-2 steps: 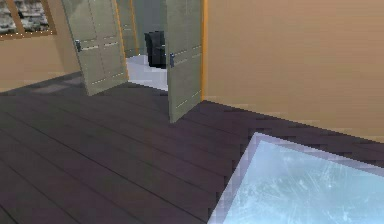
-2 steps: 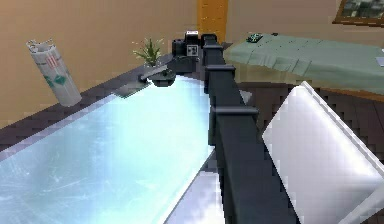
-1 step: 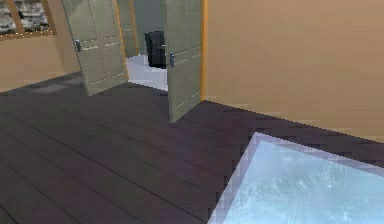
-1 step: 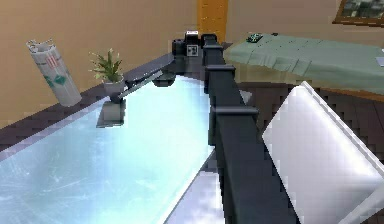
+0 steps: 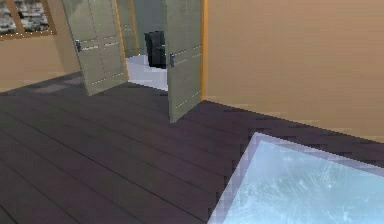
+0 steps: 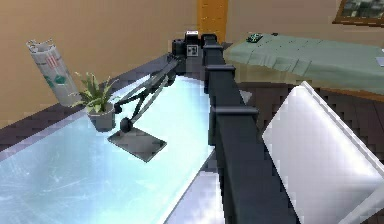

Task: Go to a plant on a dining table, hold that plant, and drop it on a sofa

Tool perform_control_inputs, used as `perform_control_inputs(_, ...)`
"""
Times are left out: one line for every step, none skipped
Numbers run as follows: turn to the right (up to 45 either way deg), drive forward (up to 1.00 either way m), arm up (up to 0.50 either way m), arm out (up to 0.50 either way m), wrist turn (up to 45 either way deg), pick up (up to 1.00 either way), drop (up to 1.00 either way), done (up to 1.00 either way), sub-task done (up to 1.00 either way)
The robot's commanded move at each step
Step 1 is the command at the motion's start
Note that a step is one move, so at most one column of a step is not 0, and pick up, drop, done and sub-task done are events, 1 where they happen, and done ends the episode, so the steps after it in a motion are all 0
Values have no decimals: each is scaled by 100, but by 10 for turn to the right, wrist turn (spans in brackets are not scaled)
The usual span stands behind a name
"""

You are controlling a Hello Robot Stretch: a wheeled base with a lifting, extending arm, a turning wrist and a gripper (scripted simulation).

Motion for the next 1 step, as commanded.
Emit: perform_control_inputs(0, 0, 0, 0, -30, 0, 0, 0, 0)
